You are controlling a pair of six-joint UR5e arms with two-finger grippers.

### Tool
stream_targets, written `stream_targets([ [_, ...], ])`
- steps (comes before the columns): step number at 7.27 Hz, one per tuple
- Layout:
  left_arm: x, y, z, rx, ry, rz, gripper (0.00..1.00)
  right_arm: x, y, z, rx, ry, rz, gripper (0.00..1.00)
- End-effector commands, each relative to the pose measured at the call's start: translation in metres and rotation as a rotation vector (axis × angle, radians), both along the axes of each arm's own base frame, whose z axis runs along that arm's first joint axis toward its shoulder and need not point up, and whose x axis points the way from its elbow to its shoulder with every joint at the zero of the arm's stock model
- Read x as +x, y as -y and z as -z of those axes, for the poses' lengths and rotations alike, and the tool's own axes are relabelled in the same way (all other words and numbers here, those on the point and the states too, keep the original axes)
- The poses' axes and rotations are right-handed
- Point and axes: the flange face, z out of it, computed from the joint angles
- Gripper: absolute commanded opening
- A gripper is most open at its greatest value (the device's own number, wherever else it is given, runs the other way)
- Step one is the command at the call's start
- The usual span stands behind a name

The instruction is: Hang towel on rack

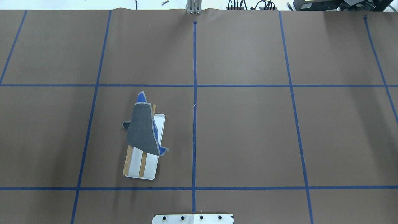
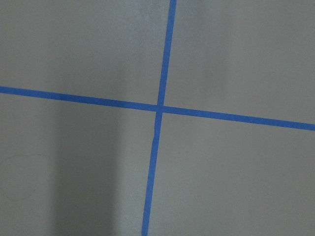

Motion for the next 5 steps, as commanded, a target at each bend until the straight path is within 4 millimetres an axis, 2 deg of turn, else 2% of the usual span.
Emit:
stream_targets([
  [1, -0.002, -0.02, -0.003, -0.01, -0.026, 0.01, 0.99, 0.0, -0.001, 0.007, 0.012, -0.003, 0.0, 1.0],
  [5, -0.003, -0.022, -0.004, -0.006, -0.025, 0.008, 0.99, 0.0, -0.012, -0.007, -0.013, -0.005, 0.0, 1.0],
])
